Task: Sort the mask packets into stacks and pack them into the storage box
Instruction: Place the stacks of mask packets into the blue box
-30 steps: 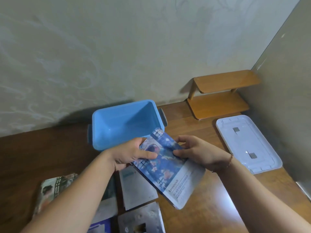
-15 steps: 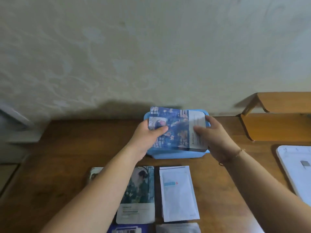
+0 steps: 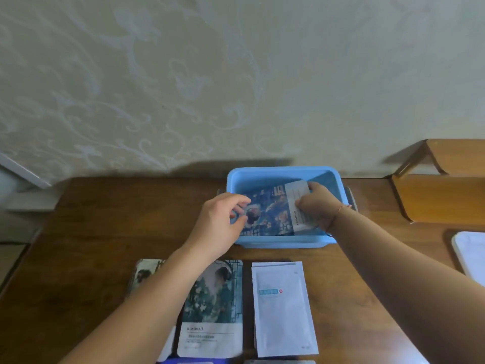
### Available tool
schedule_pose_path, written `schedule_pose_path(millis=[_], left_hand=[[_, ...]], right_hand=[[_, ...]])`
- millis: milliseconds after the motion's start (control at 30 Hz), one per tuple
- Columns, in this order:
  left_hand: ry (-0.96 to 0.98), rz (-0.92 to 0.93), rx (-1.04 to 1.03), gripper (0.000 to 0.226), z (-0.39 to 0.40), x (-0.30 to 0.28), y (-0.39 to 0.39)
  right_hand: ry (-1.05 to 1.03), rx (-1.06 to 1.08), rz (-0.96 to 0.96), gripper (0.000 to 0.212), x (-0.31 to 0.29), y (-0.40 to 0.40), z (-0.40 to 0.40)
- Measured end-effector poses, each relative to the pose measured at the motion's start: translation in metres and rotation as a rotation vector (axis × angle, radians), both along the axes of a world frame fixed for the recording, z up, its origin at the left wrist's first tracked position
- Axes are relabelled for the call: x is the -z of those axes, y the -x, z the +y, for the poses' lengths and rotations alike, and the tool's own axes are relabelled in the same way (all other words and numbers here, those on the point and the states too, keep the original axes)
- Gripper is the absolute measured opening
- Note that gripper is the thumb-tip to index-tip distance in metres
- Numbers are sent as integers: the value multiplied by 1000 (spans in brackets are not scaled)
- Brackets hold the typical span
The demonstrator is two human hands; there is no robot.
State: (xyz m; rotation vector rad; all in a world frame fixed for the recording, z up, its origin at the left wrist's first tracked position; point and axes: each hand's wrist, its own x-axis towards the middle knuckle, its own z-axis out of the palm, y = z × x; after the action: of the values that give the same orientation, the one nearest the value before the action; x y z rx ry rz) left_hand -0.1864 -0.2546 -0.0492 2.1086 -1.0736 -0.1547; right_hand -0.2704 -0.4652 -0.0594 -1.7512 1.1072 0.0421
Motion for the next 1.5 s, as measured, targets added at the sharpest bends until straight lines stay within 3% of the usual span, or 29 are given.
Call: schedule_pose_path(millis=[100, 200, 333, 400, 467, 533, 667, 733, 833, 1000, 1100, 1200, 1300, 1400, 1500], left_hand=[[84, 127, -61, 32, 2, 2, -4], [75, 163, -64, 31, 4, 3, -4], [48, -9, 45, 25, 6, 1, -2], [-61, -227, 160, 35, 9, 4, 4], [-296, -424, 246, 54, 13, 10, 12], [-428, -422, 260, 59, 18, 19, 17], [-356, -380, 299, 52, 20, 31, 19], [-323, -377, 315, 51, 18, 34, 25], [-298, -366, 326, 50, 15, 36, 38], [-251, -316, 319, 54, 14, 33, 50], [-104, -262, 209, 51, 27, 28, 58], [112, -88, -48, 37, 61, 33, 88], [126, 132, -120, 29, 106, 48, 137], [108, 210, -175, 23, 143, 67, 167], [164, 280, -399, 18, 166, 75, 163]], right_hand=[[30, -64, 148, 26, 9, -8, 4], [73, -191, 288, 11, 8, -7, 5], [300, -460, 441, 11, -3, 2, 0], [408, -546, 390, 32, -12, 15, 3], [476, -614, 218, 51, -21, 41, 11], [658, -743, 57, 55, -30, 73, 25], [1022, -874, -110, 36, -11, 112, 25], [1043, -858, -126, 26, -5, 121, 22], [1070, -841, -138, 31, 1, 137, 22], [1081, -783, -221, 39, 0, 148, 21], [1044, -581, -401, 33, -10, 165, 33], [793, -131, -503, 22, -10, 206, 68], [448, 136, -406, 11, 12, 250, 119], [331, 149, -312, 37, 21, 270, 159], [277, 77, -358, 37, 0, 246, 191]])
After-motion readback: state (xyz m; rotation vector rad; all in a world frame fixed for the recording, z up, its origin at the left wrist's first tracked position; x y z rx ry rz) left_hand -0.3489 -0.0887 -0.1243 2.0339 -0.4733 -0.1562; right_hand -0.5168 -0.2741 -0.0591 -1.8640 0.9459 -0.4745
